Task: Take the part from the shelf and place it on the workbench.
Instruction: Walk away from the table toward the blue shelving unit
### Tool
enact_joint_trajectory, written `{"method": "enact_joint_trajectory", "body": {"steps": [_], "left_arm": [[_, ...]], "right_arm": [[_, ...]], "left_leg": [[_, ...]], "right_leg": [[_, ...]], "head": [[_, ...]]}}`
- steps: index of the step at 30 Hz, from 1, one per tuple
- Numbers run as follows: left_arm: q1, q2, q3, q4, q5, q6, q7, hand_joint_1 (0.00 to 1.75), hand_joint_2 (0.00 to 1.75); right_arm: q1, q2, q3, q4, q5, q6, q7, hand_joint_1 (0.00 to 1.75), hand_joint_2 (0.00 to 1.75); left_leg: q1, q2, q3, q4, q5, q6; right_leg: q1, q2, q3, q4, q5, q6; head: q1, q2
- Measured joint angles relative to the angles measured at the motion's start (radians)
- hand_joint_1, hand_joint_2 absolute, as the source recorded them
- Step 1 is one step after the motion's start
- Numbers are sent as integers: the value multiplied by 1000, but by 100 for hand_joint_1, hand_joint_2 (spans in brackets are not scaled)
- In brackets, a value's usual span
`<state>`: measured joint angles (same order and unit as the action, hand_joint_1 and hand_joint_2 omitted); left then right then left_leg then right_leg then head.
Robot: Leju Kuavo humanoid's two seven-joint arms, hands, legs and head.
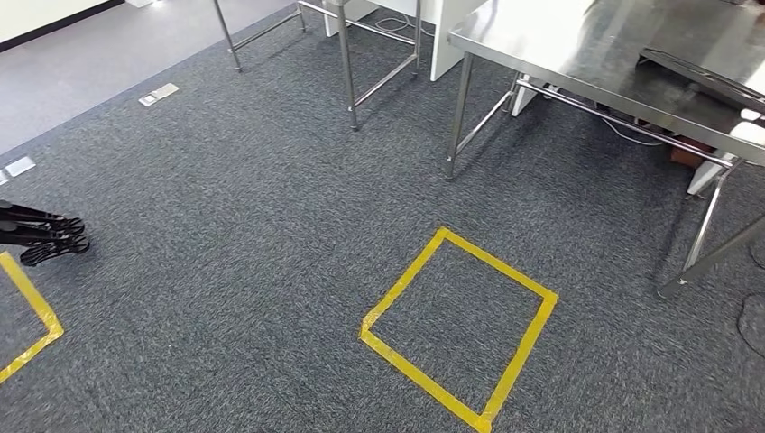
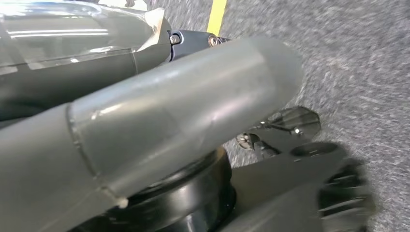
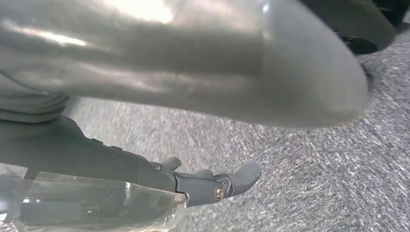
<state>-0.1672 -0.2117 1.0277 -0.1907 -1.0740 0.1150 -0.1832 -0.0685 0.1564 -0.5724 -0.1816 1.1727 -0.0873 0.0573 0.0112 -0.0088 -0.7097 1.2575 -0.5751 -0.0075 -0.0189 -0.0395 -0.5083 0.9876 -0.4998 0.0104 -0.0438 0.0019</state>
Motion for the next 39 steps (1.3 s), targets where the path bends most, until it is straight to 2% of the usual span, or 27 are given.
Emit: {"method": "enact_joint_trajectory", "body": {"steps": [1,2,3,5,7,9,10,11,13,15,16,17,19,21,22,23,25,27,29,31,32,33,34,36,37,38,39], "left_arm": [[-3,0,1,0,5,-6,13,0,0],[-6,1,2,0,9,-12,28,0,0],[-10,2,3,0,12,-16,42,0,0],[-23,4,4,0,16,-10,62,0,0],[-38,4,6,0,19,14,69,0,0],[-44,4,10,0,22,44,74,0,0],[-45,5,13,0,24,59,79,0,44],[-45,5,17,0,26,72,84,0,87],[-46,4,23,0,28,93,91,0,175],[-45,3,27,0,29,102,92,0,175],[-42,2,29,0,30,103,92,0,175],[-38,2,31,0,30,101,93,0,175],[-27,1,34,0,23,91,96,0,175],[-18,1,35,0,10,77,99,0,175],[-14,1,35,0,3,70,99,0,175],[-9,1,34,0,-1,65,99,0,175],[2,2,34,0,-9,59,98,0,175],[11,2,34,0,-15,56,95,0,175],[15,0,34,0,-17,57,90,0,175],[20,0,34,0,-18,57,88,0,175],[24,0,34,0,-18,58,87,0,175],[27,0,34,0,-19,58,87,0,175],[30,1,34,0,-19,58,87,0,175],[30,1,33,0,-20,58,87,0,175],[29,1,33,0,-21,58,87,0,175],[28,0,32,0,-22,58,87,0,175],[28,0,32,0,-23,58,87,0,175]], "right_arm": [[2,0,0,0,0,-1,-4,0,0],[2,1,0,0,1,-2,-9,0,0],[2,1,0,0,3,-2,-14,0,0],[1,2,0,0,7,-3,-23,0,0],[1,1,0,0,8,-5,-29,0,0],[1,-1,0,0,8,-7,-31,0,0],[1,-2,0,0,9,-8,-30,0,0],[1,-2,0,0,10,-8,-29,0,0],[4,-4,0,0,16,-4,-21,0,0],[8,-7,1,0,31,5,-6,0,0],[10,-9,3,0,39,9,3,0,0],[11,-10,6,0,45,11,11,0,0],[11,-13,12,0,51,13,23,0,0],[11,-15,16,0,53,16,28,0,0],[10,-16,17,0,54,18,29,0,0],[10,-17,18,0,55,21,30,0,0],[9,-17,19,0,54,25,31,0,0],[8,-17,19,0,54,29,30,0,0],[10,-18,19,0,58,30,30,0,0],[13,-20,20,0,62,29,32,0,0],[12,-21,20,0,62,29,33,0,0],[11,-22,21,0,63,29,33,0,0],[10,-22,21,0,63,29,33,0,0],[7,-21,23,0,63,29,33,0,0],[7,-21,23,0,63,29,33,0,0],[6,-22,23,0,64,29,33,0,0],[5,-22,24,0,64,28,34,0,0]], "left_leg": [[1,4,-12,27,-3,-1],[1,8,-4,14,13,-1],[1,17,25,-36,42,0],[-1,61,104,-175,97,5],[-7,86,138,-244,112,14],[-13,65,132,-249,114,25],[-12,52,131,-252,118,31],[-10,40,131,-255,122,39],[-5,16,129,-258,131,52],[-5,-14,123,-258,134,57],[-6,-31,122,-258,135,58],[-6,-46,121,-257,136,58],[-6,-77,122,-257,138,55],[-8,-103,120,-254,140,48],[-9,-113,116,-253,142,43],[-9,-122,113,-253,144,37],[-7,-131,106,-253,148,24],[-9,-83,87,-215,121,15],[-9,-16,32,-95,52,8],[-5,3,-27,27,2,2],[-3,5,-32,42,5,1],[-2,9,-14,13,25,1],[-1,20,26,-54,57,2],[-4,62,109,-197,104,9],[-7,77,133,-238,113,14],[-10,81,139,-251,112,19],[-12,72,138,-251,113,23]], "right_leg": [[1,-15,0,0,0,-1],[2,-29,0,0,-1,-2],[2,-41,1,0,-2,-1],[7,-61,5,1,-5,2],[15,-79,8,2,-9,9],[18,-99,12,0,-11,18],[16,-95,11,4,-15,22],[14,-76,5,20,-27,25],[9,-10,-39,117,-78,23],[8,29,-104,256,-132,20],[9,34,-125,296,-142,22],[9,36,-128,296,-133,28],[7,56,-78,178,-74,42],[2,101,-23,47,-21,44],[2,116,-10,17,-11,40],[4,118,-7,10,-9,33],[4,94,-3,6,-3,20],[1,67,0,1,2,5],[3,36,1,-1,0,-3],[7,1,0,-1,-1,-5],[7,-14,0,-1,-2,-6],[7,-28,1,-1,-3,-6],[7,-40,3,-1,-4,-6],[12,-62,7,-1,-9,-2],[15,-70,8,-1,-12,3],[18,-78,11,-1,-15,7],[18,-85,13,-2,-16,11]], "head": [[0,0],[0,0],[-1,0],[-1,0],[3,0],[7,0],[7,0],[9,0],[14,0],[18,0],[18,0],[19,0],[20,0],[21,0],[22,0],[22,0],[21,0],[14,0],[4,0],[1,0],[1,0],[1,0],[0,0],[0,0],[1,0],[2,0],[4,0]]}}
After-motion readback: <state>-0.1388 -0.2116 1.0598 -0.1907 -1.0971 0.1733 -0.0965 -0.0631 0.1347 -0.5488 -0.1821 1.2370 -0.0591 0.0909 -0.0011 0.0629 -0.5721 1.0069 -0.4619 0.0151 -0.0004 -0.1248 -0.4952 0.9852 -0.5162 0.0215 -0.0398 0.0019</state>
